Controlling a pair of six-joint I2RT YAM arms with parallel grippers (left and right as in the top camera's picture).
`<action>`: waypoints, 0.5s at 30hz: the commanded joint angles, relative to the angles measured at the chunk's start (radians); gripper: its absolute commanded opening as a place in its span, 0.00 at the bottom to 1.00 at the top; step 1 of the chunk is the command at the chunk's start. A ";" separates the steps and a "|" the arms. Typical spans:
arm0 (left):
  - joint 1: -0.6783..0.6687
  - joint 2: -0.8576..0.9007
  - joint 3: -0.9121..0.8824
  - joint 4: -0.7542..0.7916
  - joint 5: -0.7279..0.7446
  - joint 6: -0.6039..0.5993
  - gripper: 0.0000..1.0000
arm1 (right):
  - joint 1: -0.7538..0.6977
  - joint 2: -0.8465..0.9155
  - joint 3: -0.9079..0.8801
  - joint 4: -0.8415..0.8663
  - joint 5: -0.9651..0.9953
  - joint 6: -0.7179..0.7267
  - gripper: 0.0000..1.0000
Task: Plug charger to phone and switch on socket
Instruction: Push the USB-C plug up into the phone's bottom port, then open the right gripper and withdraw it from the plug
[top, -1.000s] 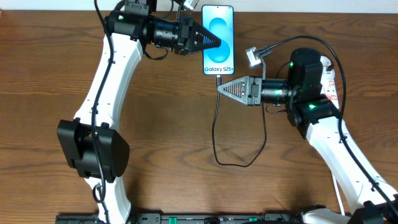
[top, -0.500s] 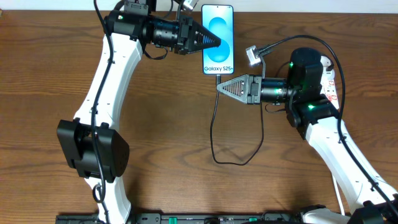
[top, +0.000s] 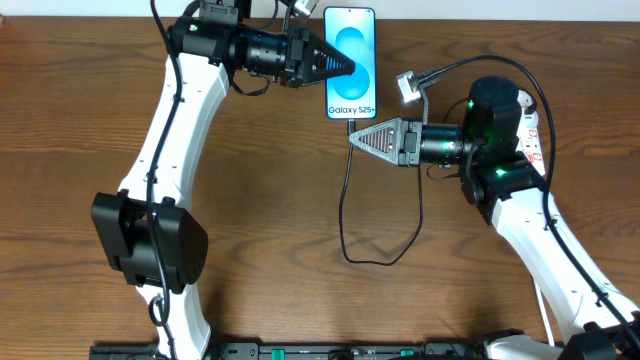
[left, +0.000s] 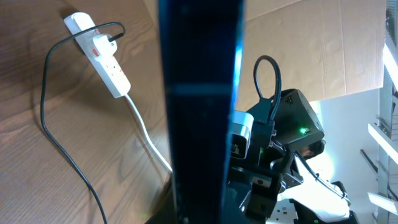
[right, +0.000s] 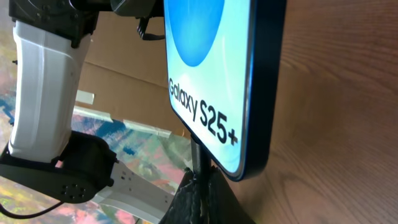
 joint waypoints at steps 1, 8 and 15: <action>-0.015 -0.004 0.009 -0.005 0.017 0.006 0.07 | -0.018 -0.009 0.011 0.006 0.064 -0.003 0.15; -0.015 -0.004 0.009 -0.063 -0.231 0.006 0.07 | -0.019 -0.009 0.011 -0.139 0.124 -0.074 0.79; -0.015 0.000 0.009 -0.195 -0.544 0.006 0.07 | -0.020 -0.009 0.011 -0.325 0.235 -0.175 0.97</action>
